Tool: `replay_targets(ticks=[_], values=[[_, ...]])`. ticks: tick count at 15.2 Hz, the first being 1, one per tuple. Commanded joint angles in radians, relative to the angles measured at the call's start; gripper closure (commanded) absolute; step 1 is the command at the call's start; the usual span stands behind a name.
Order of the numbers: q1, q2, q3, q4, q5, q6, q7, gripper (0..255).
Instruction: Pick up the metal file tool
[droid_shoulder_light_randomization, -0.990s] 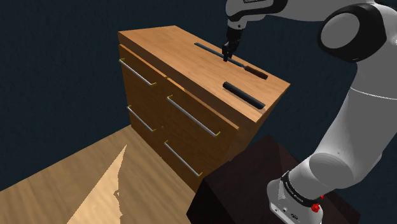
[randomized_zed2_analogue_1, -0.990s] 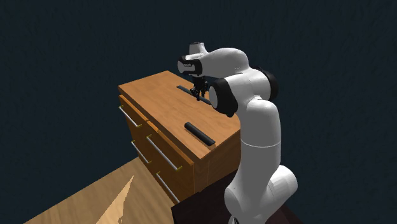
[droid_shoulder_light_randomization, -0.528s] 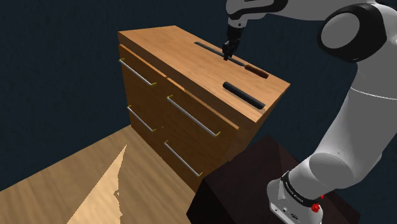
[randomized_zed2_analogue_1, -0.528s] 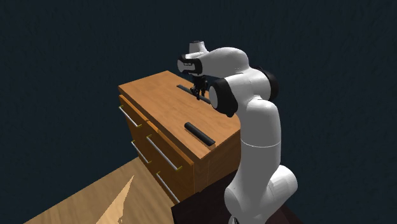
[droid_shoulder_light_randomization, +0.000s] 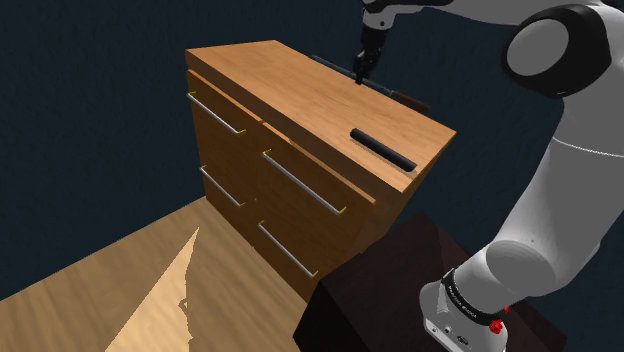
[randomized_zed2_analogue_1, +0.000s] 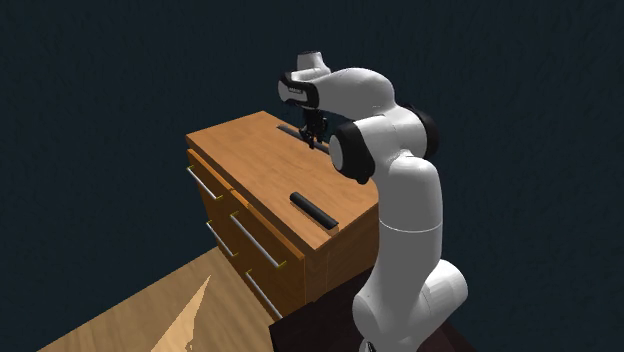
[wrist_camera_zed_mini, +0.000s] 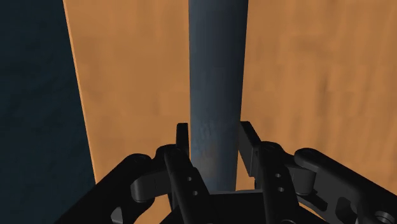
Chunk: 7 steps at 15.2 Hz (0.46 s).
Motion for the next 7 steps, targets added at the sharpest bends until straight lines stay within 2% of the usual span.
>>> replay_targets(ticks=[1, 7], values=[[0.000, 0.003, 0.000, 0.034, 0.000, -0.032, -0.001, 255], [-0.001, 0.009, 0.000, 0.100, 0.002, -0.090, -0.005, 255]])
